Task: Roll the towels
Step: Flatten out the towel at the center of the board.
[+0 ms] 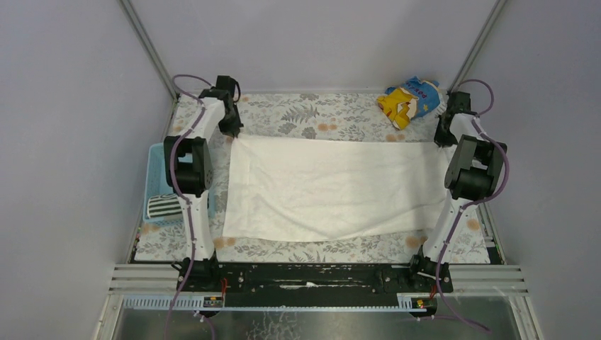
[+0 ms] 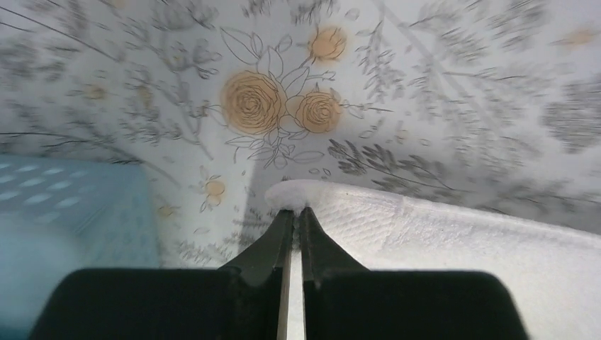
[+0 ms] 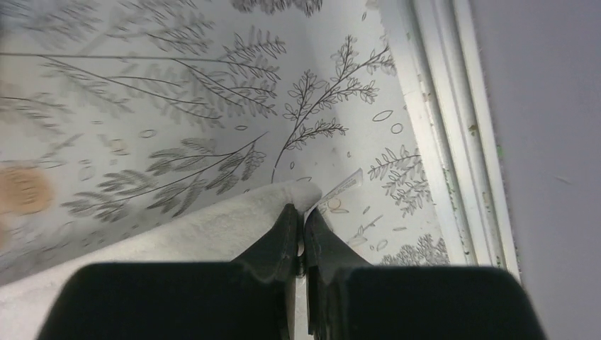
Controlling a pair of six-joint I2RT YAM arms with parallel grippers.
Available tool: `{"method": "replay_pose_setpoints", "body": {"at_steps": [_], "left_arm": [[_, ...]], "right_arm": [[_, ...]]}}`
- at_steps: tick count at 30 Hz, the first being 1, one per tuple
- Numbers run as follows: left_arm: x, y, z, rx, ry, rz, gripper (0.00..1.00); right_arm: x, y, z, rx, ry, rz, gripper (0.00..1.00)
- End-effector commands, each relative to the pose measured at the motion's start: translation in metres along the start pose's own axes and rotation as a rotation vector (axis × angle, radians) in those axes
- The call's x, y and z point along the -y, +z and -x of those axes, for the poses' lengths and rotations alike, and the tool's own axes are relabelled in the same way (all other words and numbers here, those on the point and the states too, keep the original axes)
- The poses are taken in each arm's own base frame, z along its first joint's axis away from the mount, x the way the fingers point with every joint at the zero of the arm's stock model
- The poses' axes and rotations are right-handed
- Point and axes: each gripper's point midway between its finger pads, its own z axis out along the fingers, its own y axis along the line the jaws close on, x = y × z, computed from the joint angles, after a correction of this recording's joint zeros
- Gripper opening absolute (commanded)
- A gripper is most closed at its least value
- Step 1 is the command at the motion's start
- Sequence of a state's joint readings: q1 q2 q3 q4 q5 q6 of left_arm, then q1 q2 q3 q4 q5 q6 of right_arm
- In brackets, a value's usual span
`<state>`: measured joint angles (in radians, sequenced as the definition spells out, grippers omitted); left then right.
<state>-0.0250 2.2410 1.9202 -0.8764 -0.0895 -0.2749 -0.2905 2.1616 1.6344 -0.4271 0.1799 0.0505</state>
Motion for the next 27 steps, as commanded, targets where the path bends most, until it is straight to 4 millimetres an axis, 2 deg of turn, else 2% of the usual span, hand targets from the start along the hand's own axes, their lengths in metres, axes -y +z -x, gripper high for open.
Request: {"method": "replay_pose_setpoints", "body": {"at_steps": [1, 4, 7, 8, 10, 16, 22, 27], "left_arm": [[-0.016, -0.112, 0.075, 0.314, -0.07, -0.006, 0.0], [-0.028, -0.162, 0.088, 0.422, -0.103, -0.007, 0.0], [-0.038, -0.203, 0.089, 0.503, -0.123, -0.005, 0.0], [-0.041, -0.214, 0.087, 0.524, -0.129, -0.004, 0.0], [-0.047, -0.236, 0.083, 0.564, -0.146, -0.001, 0.0], [-0.069, -0.312, 0.063, 0.723, -0.216, -0.01, 0.0], [-0.091, -0.391, 0.03, 0.894, -0.28, -0.037, 0.0], [-0.11, -0.439, -0.001, 1.0, -0.309, -0.041, 0.0]], "right_arm": [[0.02, -0.111, 0.105, 0.355, 0.088, 0.016, 0.05], [0.028, -0.163, 0.125, 0.483, 0.105, 0.025, 0.04], [0.039, -0.212, 0.135, 0.597, 0.121, 0.023, 0.03], [0.043, -0.221, 0.13, 0.614, 0.124, 0.022, 0.03], [0.054, -0.254, 0.129, 0.685, 0.135, 0.007, 0.02], [0.084, -0.324, 0.109, 0.852, 0.155, -0.073, 0.0], [0.114, -0.397, 0.076, 1.022, 0.212, -0.184, 0.0], [0.142, -0.445, 0.052, 1.088, 0.266, -0.309, 0.0]]}}
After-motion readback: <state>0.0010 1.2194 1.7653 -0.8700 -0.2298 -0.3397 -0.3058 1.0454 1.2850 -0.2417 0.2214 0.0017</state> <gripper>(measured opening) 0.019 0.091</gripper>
